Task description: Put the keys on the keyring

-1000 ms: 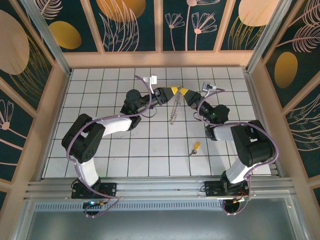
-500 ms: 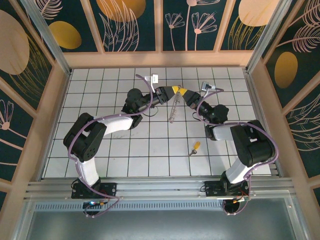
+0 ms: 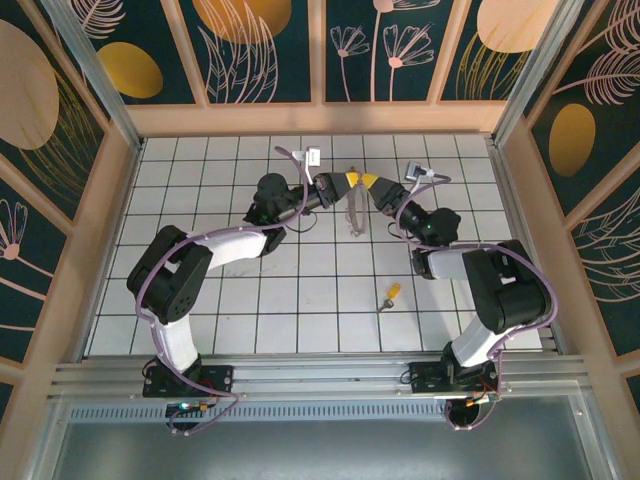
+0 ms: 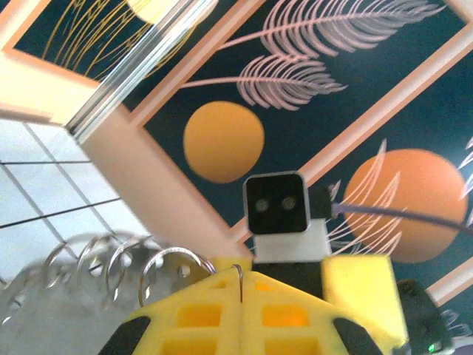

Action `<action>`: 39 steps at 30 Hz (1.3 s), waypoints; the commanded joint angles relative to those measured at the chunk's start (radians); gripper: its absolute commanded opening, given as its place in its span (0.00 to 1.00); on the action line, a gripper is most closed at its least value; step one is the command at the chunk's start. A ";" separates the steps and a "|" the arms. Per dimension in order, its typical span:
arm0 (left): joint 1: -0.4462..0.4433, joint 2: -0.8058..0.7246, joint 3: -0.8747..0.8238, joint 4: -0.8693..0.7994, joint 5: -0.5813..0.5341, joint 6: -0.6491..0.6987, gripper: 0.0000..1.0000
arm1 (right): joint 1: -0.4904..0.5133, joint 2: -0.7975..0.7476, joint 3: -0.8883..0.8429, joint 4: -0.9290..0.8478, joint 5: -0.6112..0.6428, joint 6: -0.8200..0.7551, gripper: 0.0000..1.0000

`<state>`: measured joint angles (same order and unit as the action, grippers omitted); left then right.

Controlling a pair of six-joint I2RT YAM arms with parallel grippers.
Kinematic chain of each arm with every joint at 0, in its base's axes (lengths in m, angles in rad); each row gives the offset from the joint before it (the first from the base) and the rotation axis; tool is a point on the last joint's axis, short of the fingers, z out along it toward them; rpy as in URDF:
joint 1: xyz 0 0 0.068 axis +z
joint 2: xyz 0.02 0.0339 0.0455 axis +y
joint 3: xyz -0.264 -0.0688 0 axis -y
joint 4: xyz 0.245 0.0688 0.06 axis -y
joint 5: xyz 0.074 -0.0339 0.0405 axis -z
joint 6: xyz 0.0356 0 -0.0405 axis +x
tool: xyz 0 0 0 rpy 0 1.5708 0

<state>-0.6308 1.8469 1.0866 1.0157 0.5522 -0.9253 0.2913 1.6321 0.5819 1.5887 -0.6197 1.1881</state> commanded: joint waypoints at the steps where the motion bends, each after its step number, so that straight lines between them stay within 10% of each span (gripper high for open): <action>1: 0.001 -0.043 0.080 -0.149 0.051 0.150 0.00 | -0.047 -0.068 -0.027 0.033 -0.045 -0.018 0.48; 15: 0.046 -0.003 0.357 -0.676 0.343 0.503 0.00 | -0.095 -0.183 -0.086 -0.143 -0.159 -0.166 0.44; 39: 0.048 0.001 0.360 -0.690 0.475 0.507 0.00 | -0.075 -0.098 -0.051 -0.037 -0.200 -0.139 0.36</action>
<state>-0.5880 1.8469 1.4345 0.2661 0.9901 -0.4118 0.2058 1.5173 0.5053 1.4776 -0.7952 1.0473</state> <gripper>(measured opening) 0.050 0.358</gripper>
